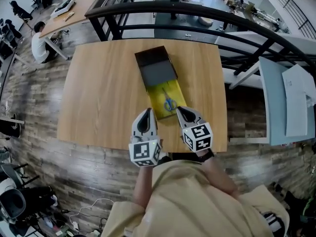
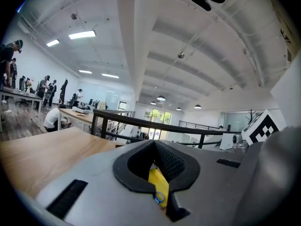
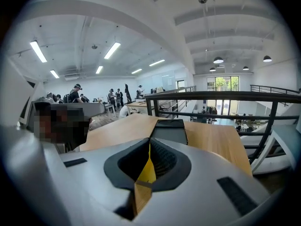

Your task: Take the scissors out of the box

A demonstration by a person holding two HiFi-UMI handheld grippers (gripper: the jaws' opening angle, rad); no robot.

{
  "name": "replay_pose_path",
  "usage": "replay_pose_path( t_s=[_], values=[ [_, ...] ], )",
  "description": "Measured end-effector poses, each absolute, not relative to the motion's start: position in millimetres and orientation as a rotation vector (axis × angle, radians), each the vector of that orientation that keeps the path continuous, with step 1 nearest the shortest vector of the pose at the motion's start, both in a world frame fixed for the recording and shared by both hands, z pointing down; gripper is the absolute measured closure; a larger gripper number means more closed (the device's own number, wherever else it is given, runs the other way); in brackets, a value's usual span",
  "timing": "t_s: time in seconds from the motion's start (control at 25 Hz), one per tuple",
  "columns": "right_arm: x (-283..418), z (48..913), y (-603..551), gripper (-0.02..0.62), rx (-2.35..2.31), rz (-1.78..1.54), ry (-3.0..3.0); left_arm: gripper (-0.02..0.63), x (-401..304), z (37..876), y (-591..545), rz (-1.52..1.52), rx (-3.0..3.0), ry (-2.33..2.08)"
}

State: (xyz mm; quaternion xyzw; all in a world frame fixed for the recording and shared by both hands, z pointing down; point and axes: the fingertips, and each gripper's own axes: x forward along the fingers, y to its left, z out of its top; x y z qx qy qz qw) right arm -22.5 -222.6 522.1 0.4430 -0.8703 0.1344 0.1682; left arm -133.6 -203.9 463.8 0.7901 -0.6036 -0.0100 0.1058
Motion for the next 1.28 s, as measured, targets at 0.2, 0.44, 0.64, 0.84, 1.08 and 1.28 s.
replay_pose_path(
  t_s=[0.2, 0.44, 0.64, 0.84, 1.08, 1.28],
  values=[
    [-22.7, 559.8, -247.4, 0.580, 1.196, 0.462, -2.389, 0.594, -129.4, 487.5, -235.0, -0.006, 2.303, -1.726],
    [-30.5, 601.0, -282.4, 0.580, 1.097, 0.462, -2.318, 0.594, -127.7, 517.2, -271.2, 0.010, 2.273, -1.659],
    [-36.3, 642.2, -308.3, 0.580, 1.000, 0.488, -2.205, 0.594, -124.8, 533.2, -295.3, 0.061, 2.306, -1.640],
    [-44.6, 680.9, -319.8, 0.578, 0.904, 0.566, -2.090, 0.594, -127.6, 542.2, -315.1, 0.083, 2.334, -1.645],
    [-46.6, 718.1, -322.3, 0.497, 0.833, 0.628, -2.012, 0.594, -133.9, 544.2, -324.9, 0.064, 2.328, -1.667],
    [-55.4, 747.3, -311.8, 0.488, 0.720, 0.714, -1.944, 0.594, -141.5, 553.1, -322.7, 0.054, 2.302, -1.679]
  ],
)
